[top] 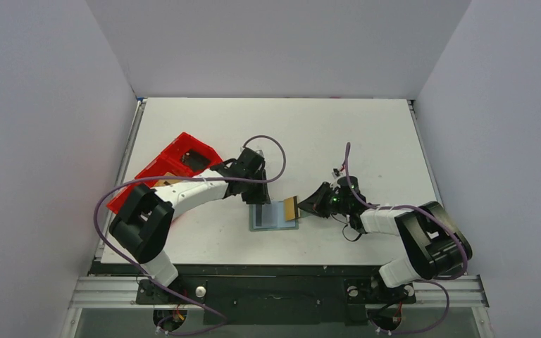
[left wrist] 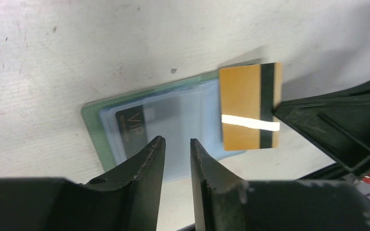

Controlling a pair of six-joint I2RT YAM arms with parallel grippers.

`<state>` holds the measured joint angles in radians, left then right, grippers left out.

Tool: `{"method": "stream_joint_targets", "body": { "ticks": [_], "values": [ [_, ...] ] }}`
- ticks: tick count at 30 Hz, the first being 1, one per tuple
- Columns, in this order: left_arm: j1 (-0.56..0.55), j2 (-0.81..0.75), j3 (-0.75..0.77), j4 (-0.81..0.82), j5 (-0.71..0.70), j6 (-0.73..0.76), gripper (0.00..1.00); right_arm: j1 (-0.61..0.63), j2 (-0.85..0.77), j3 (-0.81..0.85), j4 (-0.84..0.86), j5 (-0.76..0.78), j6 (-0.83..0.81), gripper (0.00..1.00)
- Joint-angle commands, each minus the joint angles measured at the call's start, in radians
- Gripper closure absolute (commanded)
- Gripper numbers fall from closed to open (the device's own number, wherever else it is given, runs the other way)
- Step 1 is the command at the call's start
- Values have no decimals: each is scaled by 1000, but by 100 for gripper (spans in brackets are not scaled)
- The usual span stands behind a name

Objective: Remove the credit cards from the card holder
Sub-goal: Remove the credit card from the card holder, then place the credit card in the storage box.

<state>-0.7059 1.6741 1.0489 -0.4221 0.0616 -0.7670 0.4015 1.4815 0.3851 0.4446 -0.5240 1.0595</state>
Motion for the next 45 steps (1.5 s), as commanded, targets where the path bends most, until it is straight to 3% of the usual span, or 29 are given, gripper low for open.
{"method": "stream_joint_targets", "body": {
  "ticks": [1,13,26,38,45],
  "values": [
    [21,-64,75,-16,71,19,73,-14,-43,49,7,-26,19,100],
    [127,-137,-28,188,359,-70,55,-22,-109,98,19,-87,110,100],
    [176,-161,-170,556,549,-249,50,-23,-176,130,71,-125,221,100],
    [179,-131,-195,713,605,-354,50,-23,-198,128,139,-148,293,100],
    [178,-124,-215,773,614,-397,62,-21,-207,124,138,-149,294,100]
  ]
}}
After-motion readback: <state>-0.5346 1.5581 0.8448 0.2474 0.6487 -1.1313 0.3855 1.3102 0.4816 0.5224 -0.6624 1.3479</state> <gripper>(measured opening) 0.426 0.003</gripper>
